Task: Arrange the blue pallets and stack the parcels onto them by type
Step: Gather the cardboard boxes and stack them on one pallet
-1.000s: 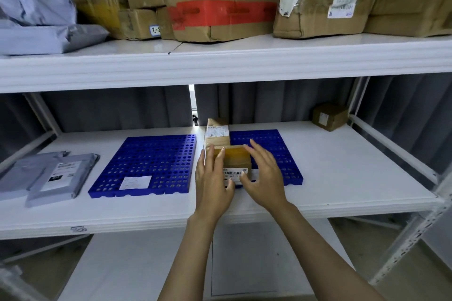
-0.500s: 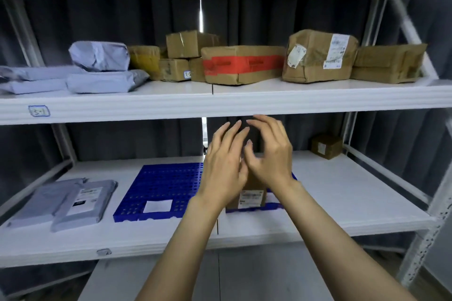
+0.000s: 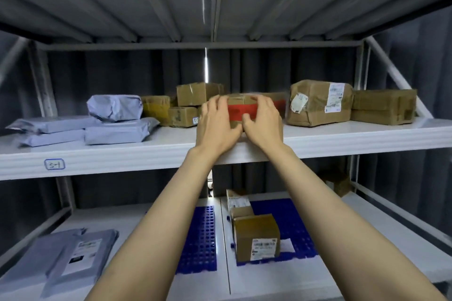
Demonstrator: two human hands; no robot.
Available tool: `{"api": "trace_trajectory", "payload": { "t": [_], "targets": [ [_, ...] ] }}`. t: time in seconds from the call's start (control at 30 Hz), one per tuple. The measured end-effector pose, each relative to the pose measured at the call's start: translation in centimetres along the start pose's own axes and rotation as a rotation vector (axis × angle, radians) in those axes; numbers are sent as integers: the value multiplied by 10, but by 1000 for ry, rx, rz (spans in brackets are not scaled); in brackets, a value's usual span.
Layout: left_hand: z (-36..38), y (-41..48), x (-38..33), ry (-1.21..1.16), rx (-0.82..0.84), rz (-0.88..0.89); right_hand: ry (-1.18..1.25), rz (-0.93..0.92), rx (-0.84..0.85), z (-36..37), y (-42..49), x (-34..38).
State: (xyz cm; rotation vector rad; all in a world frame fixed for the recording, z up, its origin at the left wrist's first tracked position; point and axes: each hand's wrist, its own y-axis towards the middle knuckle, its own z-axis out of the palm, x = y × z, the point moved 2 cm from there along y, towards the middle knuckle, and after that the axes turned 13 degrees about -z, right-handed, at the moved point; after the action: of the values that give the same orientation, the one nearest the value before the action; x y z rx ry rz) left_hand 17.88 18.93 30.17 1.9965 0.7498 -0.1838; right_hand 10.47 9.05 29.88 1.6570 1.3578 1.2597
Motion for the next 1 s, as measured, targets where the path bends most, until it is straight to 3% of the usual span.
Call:
{"api": "trace_trajectory", "payload": {
  "t": [0.2,0.4,0.63,0.8,1.0],
  "targets": [
    [24,59,1,-53,147,-299,61,72,94,31,38,-25],
    [66,93,16,-272,359,-575,53,77,139,53,48,-47],
    [66,91,13,-196,234,-578,140,111,11,41,46,-44],
    [51,68,3,-206,126,-545,325,266,-144,29,40,-40],
    [15,28,-9,-287,13,-527,596,465,-192,17,22,-19]
  ]
}}
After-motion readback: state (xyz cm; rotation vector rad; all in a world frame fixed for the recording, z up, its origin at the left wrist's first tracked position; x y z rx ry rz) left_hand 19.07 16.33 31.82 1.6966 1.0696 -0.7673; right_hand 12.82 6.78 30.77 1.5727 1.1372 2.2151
